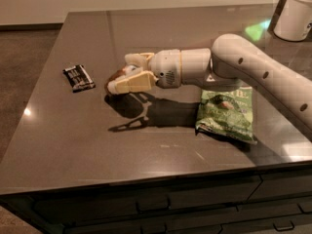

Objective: Place orange can upright

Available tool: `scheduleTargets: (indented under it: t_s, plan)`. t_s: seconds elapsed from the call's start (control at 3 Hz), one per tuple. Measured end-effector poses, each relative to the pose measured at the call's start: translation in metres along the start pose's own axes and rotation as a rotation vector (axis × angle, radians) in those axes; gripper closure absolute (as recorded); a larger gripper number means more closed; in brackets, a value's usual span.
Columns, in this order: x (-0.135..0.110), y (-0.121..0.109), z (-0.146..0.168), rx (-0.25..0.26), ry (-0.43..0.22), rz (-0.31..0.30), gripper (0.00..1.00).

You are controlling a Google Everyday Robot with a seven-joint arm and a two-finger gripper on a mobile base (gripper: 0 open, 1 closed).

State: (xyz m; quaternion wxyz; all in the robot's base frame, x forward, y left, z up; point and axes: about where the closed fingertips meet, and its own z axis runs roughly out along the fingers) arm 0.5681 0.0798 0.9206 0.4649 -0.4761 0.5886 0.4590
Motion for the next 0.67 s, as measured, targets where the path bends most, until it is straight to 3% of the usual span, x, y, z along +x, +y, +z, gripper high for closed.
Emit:
scheduleTargets:
  t_s: [0.67]
  plan:
    - [0.0017,-0.0054,-0.0137,-0.006,-0.014,-0.03,0.0]
